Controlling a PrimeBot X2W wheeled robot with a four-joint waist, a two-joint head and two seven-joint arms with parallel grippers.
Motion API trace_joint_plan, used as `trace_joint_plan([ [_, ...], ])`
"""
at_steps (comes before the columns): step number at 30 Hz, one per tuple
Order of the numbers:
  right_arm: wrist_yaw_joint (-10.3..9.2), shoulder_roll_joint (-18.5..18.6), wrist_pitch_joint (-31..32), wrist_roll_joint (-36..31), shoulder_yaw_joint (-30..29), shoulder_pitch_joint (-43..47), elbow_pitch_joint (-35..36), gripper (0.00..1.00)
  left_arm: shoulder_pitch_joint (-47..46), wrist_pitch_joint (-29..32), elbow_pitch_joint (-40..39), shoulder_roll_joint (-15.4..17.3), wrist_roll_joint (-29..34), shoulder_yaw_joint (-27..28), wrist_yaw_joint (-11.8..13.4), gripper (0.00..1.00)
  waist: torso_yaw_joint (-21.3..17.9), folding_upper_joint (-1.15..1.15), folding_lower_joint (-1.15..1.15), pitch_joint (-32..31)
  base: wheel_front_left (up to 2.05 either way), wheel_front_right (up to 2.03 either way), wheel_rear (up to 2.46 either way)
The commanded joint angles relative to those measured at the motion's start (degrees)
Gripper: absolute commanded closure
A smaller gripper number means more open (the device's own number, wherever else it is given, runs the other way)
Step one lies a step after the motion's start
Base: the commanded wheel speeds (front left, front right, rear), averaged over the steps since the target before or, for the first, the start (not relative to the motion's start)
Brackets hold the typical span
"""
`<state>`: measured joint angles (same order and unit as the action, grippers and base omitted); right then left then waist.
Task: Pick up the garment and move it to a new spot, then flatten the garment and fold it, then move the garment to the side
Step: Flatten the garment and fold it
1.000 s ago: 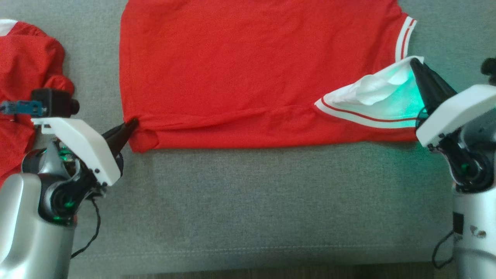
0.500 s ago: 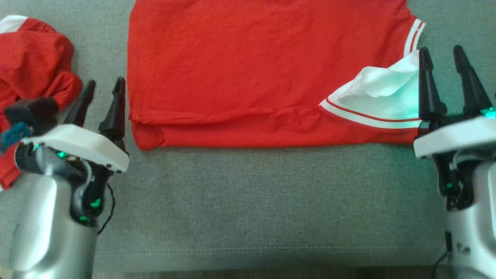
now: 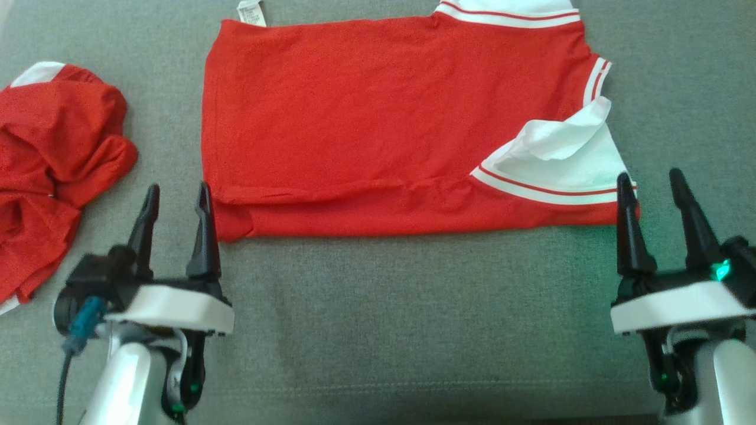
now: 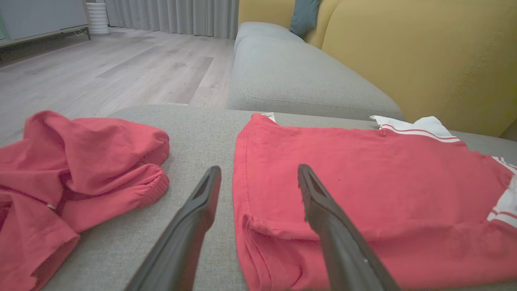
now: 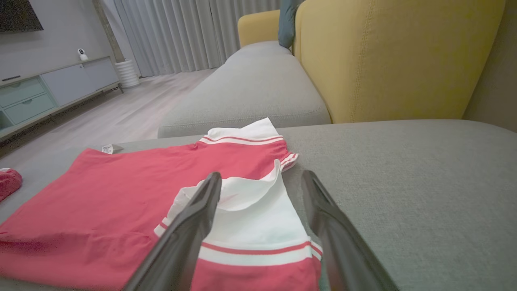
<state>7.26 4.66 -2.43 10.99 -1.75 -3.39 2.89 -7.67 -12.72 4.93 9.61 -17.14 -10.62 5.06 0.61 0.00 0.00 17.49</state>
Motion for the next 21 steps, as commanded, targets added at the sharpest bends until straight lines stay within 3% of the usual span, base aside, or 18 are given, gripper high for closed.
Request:
trace_joint_plan([
  [1,0.23,-0.07,0.37,-0.50,1.00,0.38,2.59,0.00,-0.45,-0.67,-1.78,0.70,0.56,1.66,0.32,0.00,-0.21,0.00,0.00,-0.57,0.00,0.00,0.00],
  [10,0.23,-0.66,1.86,-0.70,-0.23,2.36,3.67,0.00,0.90,-1.46,0.36,0.29,0.99,0.55,0.12,0.00,-0.20,0.00,0.00,-1.09,0.00,0.00,0.00],
  [21,0.23,0.88,6.78,0.38,-2.52,-0.87,-2.41,0.00,-2.57,2.03,9.27,-0.21,-2.35,-1.00,-3.30,0.00,-0.28,0.00,0.00,2.00,0.00,0.00,0.00],
])
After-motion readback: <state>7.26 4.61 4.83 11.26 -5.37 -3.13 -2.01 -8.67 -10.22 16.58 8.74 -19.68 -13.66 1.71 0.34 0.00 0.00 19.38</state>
